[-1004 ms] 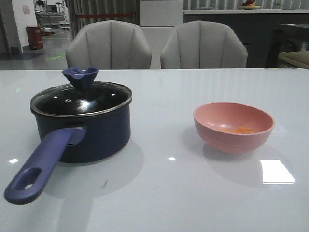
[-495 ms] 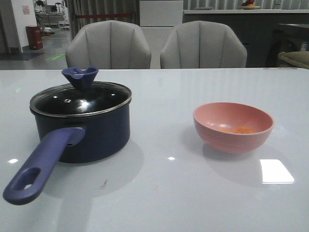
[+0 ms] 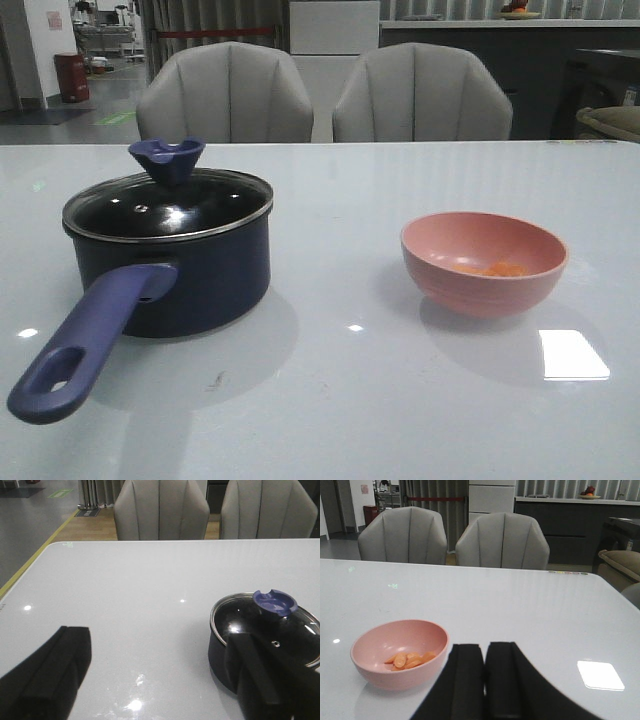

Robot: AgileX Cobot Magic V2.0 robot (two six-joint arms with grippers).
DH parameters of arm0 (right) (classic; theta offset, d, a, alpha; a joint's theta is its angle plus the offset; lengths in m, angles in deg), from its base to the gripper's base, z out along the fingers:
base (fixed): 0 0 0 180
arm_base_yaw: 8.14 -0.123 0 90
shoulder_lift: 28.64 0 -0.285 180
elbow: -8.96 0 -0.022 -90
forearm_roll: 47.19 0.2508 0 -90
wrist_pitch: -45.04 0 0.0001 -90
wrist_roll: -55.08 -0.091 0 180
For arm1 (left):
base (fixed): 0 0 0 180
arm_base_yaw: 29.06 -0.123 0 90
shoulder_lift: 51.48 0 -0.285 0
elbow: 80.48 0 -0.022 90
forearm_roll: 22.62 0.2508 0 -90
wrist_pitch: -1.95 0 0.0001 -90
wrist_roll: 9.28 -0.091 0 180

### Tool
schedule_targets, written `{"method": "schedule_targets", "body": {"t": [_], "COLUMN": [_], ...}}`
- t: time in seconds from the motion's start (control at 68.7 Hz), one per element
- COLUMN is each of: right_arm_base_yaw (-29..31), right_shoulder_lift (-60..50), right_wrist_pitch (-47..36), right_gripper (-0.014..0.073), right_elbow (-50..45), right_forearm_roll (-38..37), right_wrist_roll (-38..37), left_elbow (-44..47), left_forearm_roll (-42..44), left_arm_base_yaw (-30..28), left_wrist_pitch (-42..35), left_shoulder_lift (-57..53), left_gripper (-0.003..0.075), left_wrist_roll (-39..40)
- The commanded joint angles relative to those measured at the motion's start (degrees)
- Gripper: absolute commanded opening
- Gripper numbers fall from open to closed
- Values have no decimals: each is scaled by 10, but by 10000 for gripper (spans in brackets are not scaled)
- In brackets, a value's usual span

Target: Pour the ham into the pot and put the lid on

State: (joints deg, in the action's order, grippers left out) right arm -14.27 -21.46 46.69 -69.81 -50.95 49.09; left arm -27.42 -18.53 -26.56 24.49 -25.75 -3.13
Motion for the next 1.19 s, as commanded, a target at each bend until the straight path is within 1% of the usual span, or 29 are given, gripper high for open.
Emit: {"method": "schedule_targets", "body": {"t": [0.0,0.073,0.233,0.466,0.611,0.771,0.873,1.004,1.062,1.178], "right_arm_base_yaw": [3,3,3,3,3,3,2,2,2,2], "right_shoulder_lift": [-11,-11,-11,-11,-11,-11,-11,-11,-11,-11], "right_wrist_pitch": [-45,-45,-45,-45,-45,-45,-44,-44,-44,-44], "right_gripper": [153,153,153,153,153,153,153,153,153,153], "right_elbow": [3,3,3,3,3,3,3,3,3,3], "right_forearm_roll": [-7,-7,-7,-7,-7,-7,-7,-7,-7,-7], "right_wrist_roll": [1,1,1,1,1,1,1,1,1,1], "left_elbow": [-19,-40,-115,-241,-319,-399,-442,-495,-522,-576], "left_forearm_roll": [-8,-8,-18,-32,-36,-67,-70,-70,-70,-68], "left_arm_base_yaw": [5,5,6,6,6,7,34,97,124,160], "left_wrist_pitch": [-40,-5,75,184,226,251,265,276,279,286], "left_shoulder_lift": [10,24,99,254,343,443,500,579,611,677], "left_gripper": [616,616,616,616,616,616,616,616,616,616], "left_wrist_roll": [6,6,6,6,6,5,5,7,21,49]}}
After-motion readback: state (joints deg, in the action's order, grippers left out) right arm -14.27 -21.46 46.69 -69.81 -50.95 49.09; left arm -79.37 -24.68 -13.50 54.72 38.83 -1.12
